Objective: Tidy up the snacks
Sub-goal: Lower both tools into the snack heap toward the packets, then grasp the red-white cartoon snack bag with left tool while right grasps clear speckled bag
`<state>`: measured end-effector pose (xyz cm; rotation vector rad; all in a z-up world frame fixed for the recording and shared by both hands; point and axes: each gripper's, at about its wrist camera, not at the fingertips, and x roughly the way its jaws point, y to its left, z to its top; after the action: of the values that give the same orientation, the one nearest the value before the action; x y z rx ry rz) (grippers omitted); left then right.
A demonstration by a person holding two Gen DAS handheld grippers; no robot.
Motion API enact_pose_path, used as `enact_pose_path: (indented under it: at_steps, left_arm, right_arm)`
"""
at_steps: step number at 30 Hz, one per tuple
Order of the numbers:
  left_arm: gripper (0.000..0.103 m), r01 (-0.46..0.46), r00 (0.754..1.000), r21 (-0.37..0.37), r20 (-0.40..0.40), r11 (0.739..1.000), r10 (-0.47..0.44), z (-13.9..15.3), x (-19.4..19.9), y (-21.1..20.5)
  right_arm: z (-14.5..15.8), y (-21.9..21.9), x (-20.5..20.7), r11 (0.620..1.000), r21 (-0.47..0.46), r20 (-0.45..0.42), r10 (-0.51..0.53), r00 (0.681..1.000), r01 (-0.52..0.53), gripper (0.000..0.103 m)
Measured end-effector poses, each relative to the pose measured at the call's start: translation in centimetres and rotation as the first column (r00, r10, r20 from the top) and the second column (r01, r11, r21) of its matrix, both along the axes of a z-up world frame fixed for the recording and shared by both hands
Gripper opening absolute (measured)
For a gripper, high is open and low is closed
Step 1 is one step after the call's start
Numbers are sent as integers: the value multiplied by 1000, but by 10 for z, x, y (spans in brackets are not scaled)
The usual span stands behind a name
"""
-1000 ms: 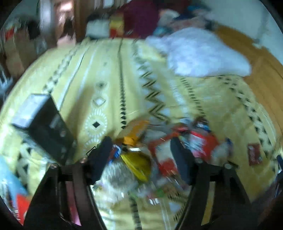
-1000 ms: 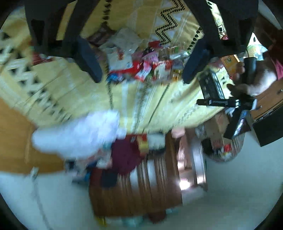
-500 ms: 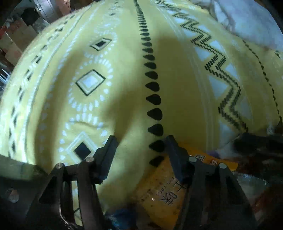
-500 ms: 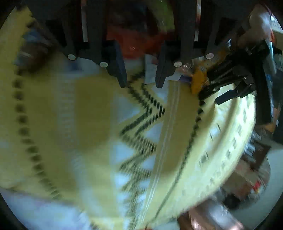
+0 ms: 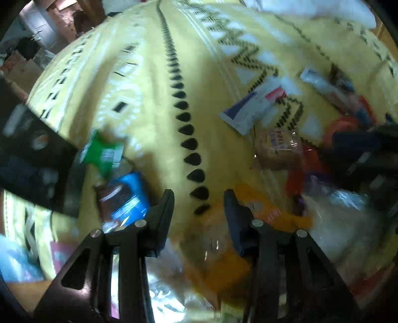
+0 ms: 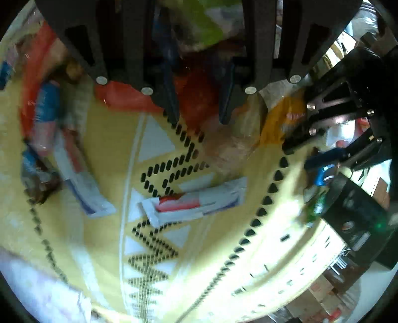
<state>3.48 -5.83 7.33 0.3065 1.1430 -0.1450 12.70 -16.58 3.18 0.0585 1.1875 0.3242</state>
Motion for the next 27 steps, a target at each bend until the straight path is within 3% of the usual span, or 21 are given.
enact_pose_path:
  at_steps: [3, 4, 5, 6, 7, 8, 10, 12, 15, 16, 18, 23, 27]
  left_arm:
    - [44, -2, 992, -67, 127, 998, 10, 56, -46, 5]
    - [52, 13, 981, -108, 192, 994, 7, 81, -71, 8]
    - [61, 29, 972, -142, 233, 989, 4, 96, -93, 9]
    - [79, 61, 962, -178, 272, 982, -10, 107, -111, 11]
    - [96, 148, 941, -228, 331, 962, -67, 120, -142, 9]
    - [103, 219, 923, -247, 365, 944, -119, 122, -165, 7]
    - [103, 350, 888, -232, 390, 907, -243, 112, -210, -5]
    - [103, 409, 889, -231, 318, 883, -329, 85, -241, -22]
    - [103, 306, 948, -305, 187, 902, -258, 46, -268, -31]
    - [102, 222, 973, -345, 135, 912, -186, 32, -267, -29]
    - [102, 92, 996, -408, 52, 908, -78, 16, -261, -25]
    - [102, -28, 999, -402, 31, 915, 45, 6, -252, -45]
    - [102, -72, 996, -317, 27, 946, 85, -2, -233, -62]
  right_arm:
    - [71, -27, -35, 992, 111, 185, -76, 980, 56, 41]
    - [86, -37, -49, 987, 145, 225, -96, 970, 64, 50]
    - [111, -54, -81, 979, 188, 297, -131, 946, 77, 70]
    - [124, -64, -104, 974, 210, 348, -159, 924, 88, 82]
    - [132, -69, -118, 969, 227, 380, -178, 908, 95, 86]
    - [137, -80, -149, 962, 252, 411, -203, 889, 103, 93]
    - [133, -92, -185, 950, 284, 421, -243, 874, 127, 101]
    - [117, -105, -224, 937, 299, 394, -293, 871, 180, 103]
    - [89, -111, -257, 922, 305, 310, -334, 890, 240, 103]
    - [82, -116, -266, 913, 325, 283, -343, 896, 247, 103]
    - [72, -122, -281, 907, 333, 258, -352, 900, 259, 103]
    - [62, -127, -289, 916, 328, 256, -323, 911, 233, 103]
    - [62, -130, -294, 911, 342, 255, -324, 911, 228, 103]
